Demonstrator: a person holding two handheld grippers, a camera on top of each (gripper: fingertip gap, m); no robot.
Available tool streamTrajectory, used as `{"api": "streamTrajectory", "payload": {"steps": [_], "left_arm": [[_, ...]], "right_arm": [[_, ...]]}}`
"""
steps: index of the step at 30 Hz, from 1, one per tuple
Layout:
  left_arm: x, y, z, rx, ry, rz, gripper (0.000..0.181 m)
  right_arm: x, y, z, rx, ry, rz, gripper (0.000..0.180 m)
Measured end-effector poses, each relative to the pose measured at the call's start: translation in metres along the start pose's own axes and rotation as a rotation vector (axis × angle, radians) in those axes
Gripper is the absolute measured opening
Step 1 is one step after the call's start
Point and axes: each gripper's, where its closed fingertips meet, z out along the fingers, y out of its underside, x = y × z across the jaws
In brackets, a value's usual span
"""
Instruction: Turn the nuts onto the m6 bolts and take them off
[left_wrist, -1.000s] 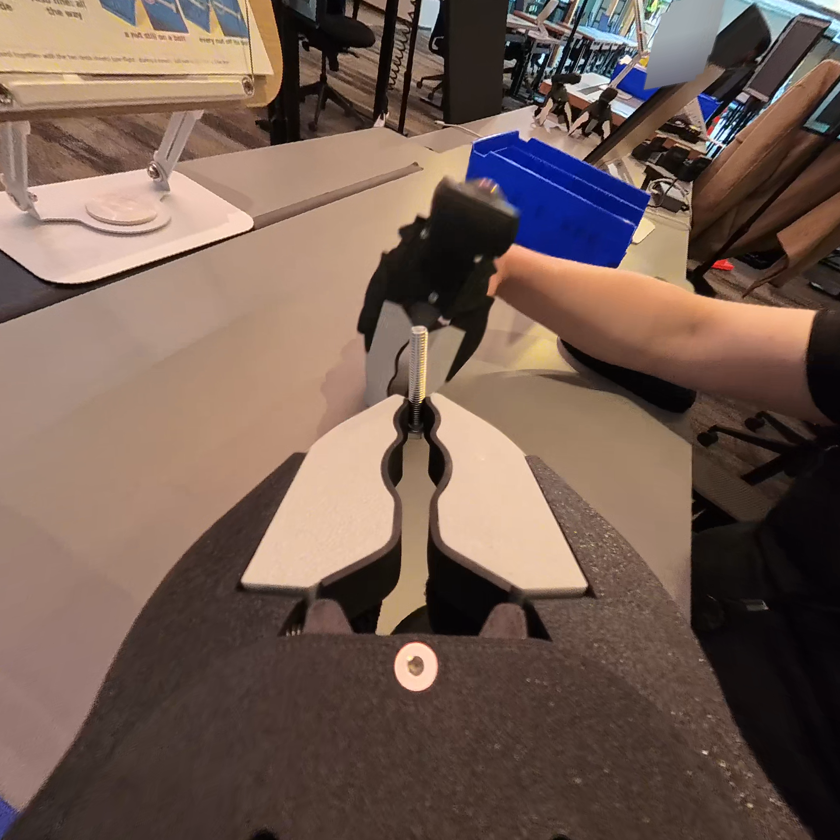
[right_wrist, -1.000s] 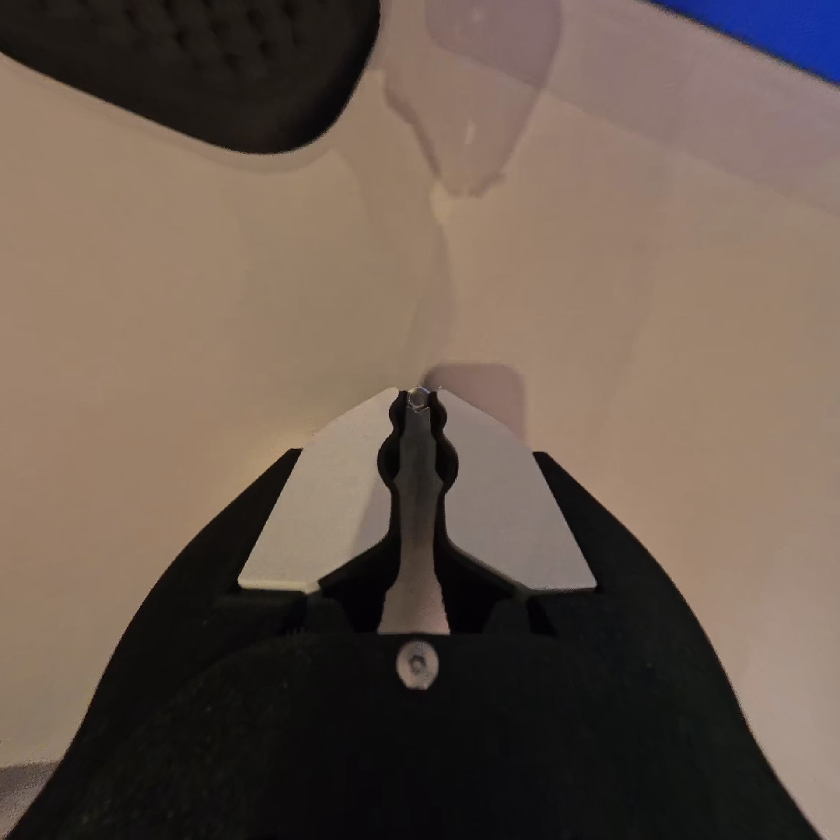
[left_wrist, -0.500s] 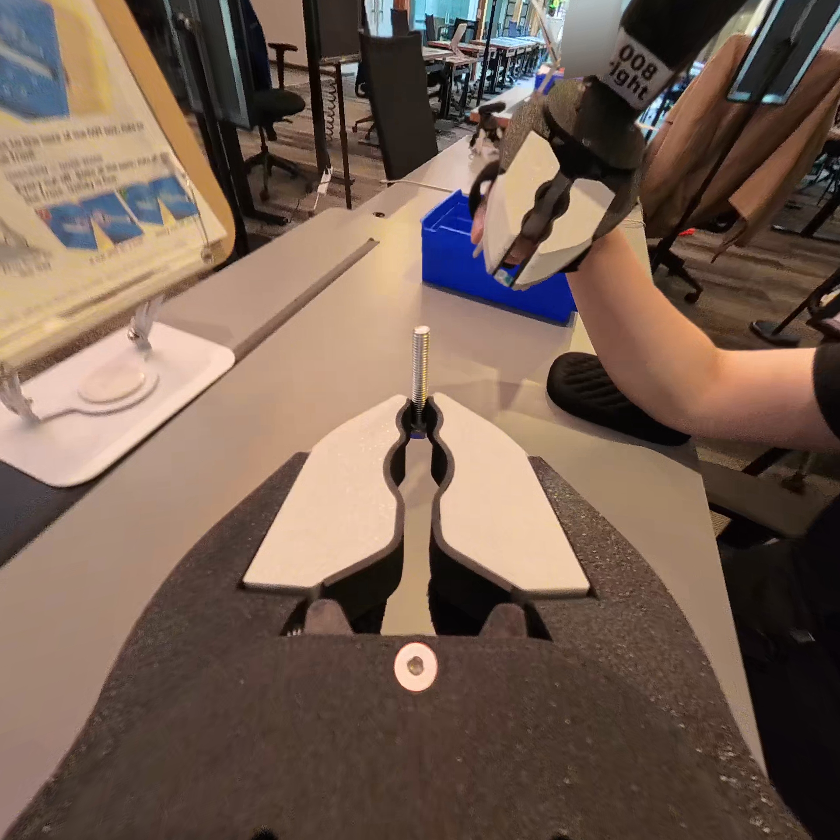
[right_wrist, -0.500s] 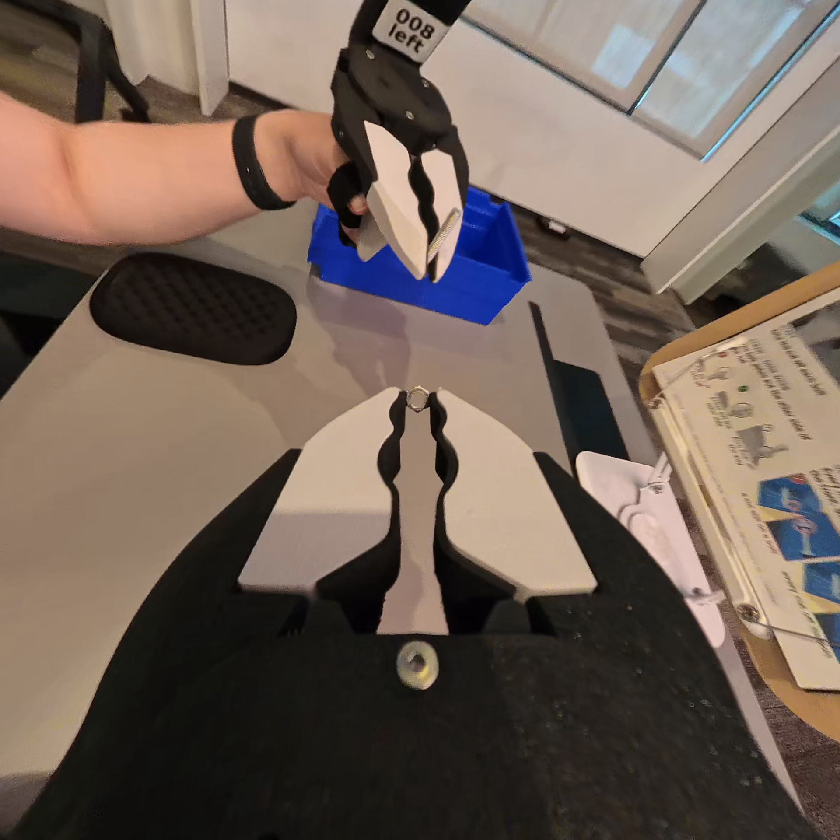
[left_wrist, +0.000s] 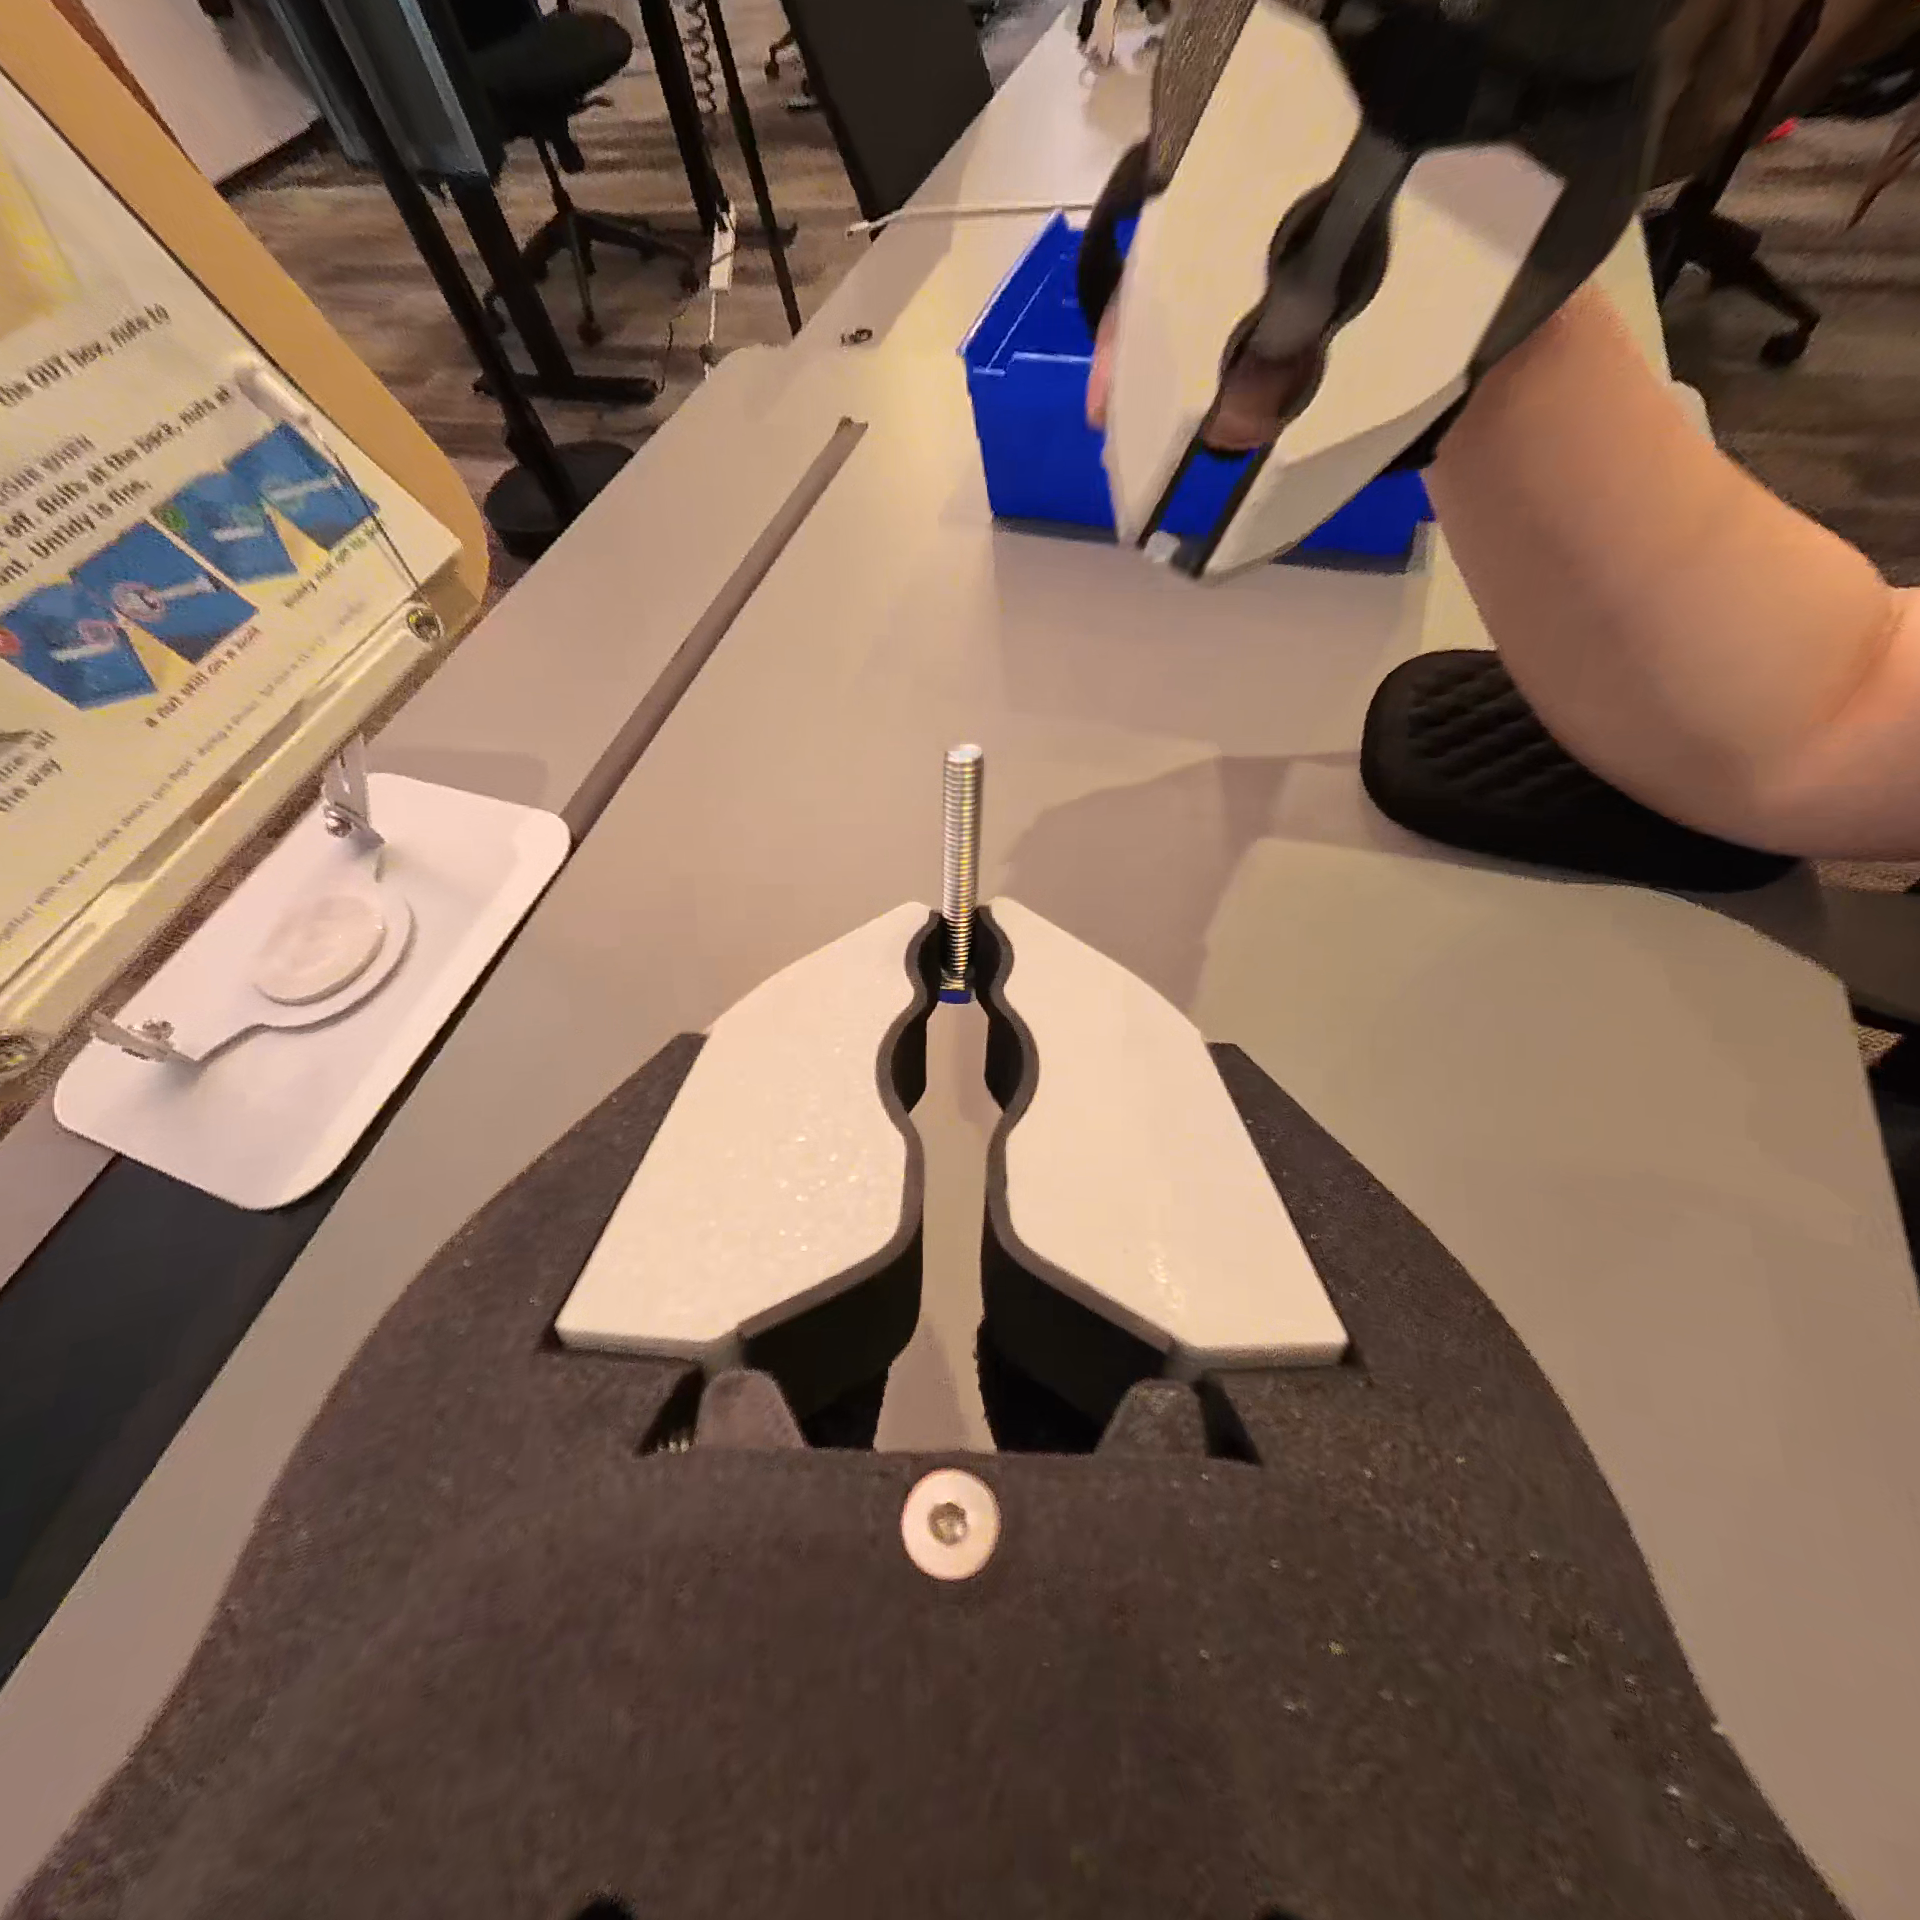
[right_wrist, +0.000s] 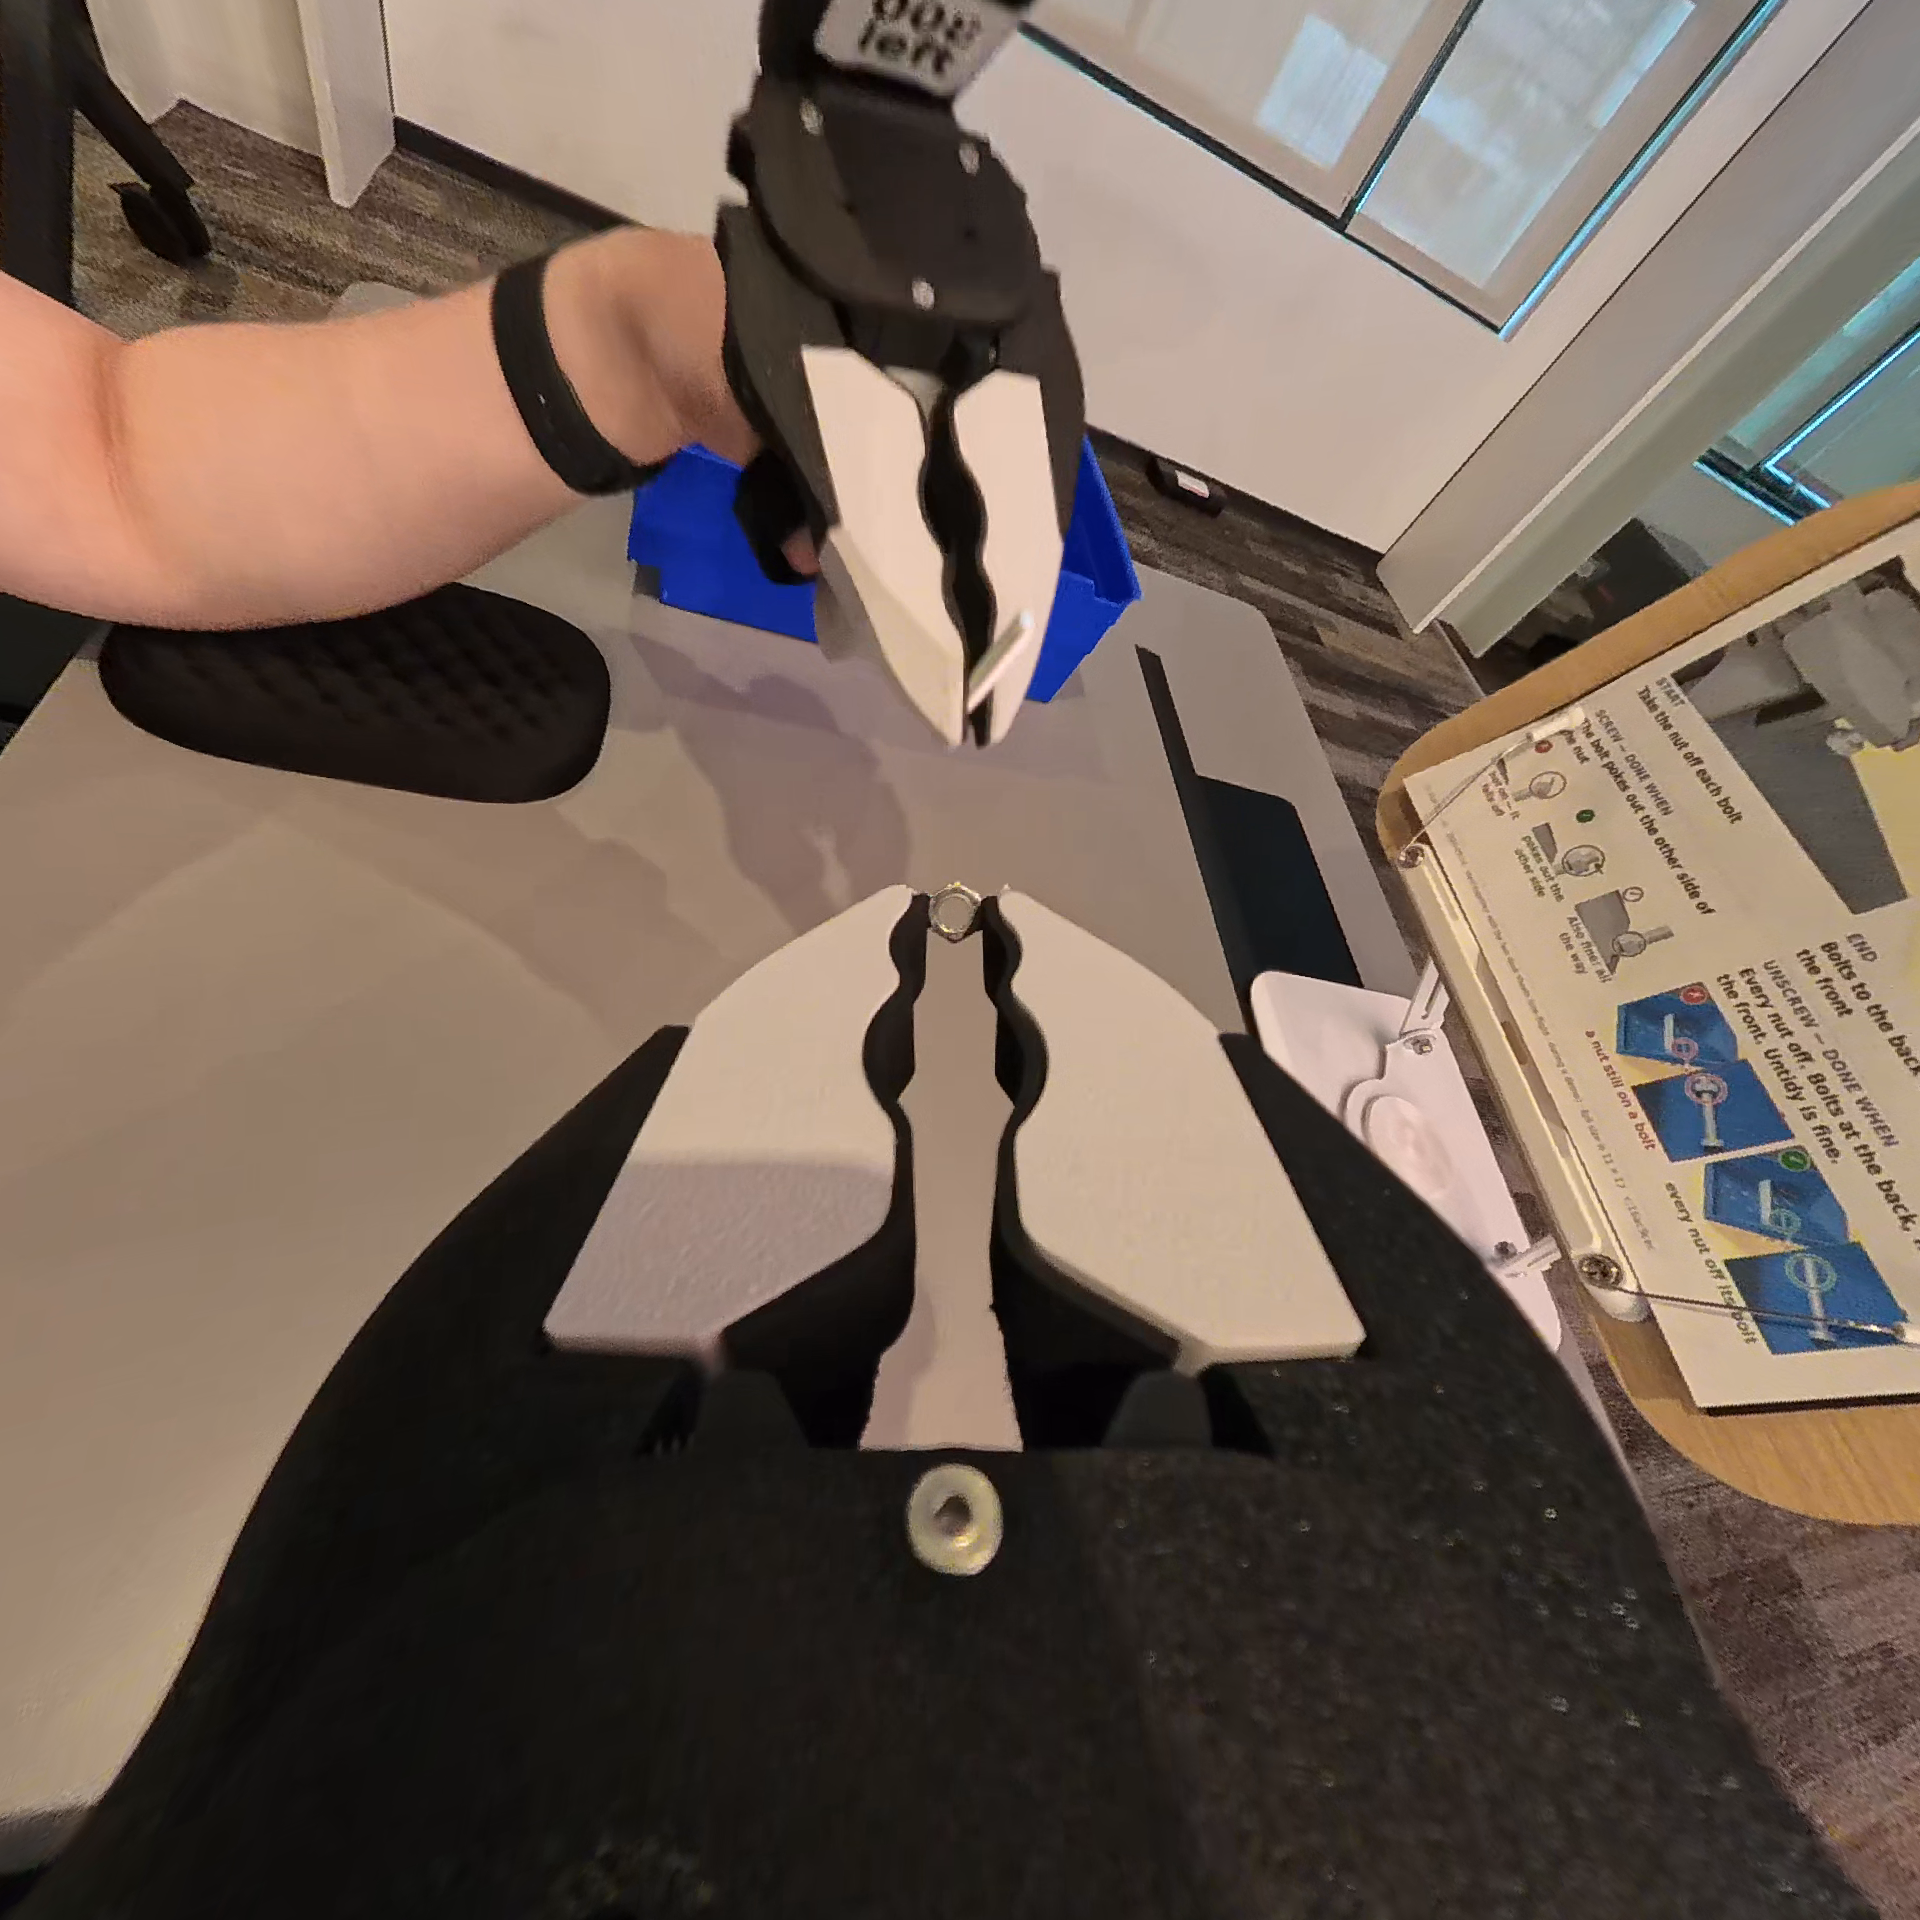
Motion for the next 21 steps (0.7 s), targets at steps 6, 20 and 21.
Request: {"api": "streamTrajectory", "payload": {"steps": [6, 20, 21], "left_arm": [[0.006, 0.006, 0.014, 0.015, 0.038, 0.011, 0.005], [0.016, 0.023, 0.042, -0.052, 0.042, 0.104, 0.005], [0.018, 0.021, 0.043, -0.044, 0.049, 0.109, 0.005]], "right_arm": [[0.001, -0.003, 0.001, -0.018, 0.045, 0.001, 0.01], [-0.006, -0.011, 0.003, -0.037, 0.074, 0.0, 0.009], [-0.008, -0.011, 0.003, -0.031, 0.064, -0.016, 0.009]]}}
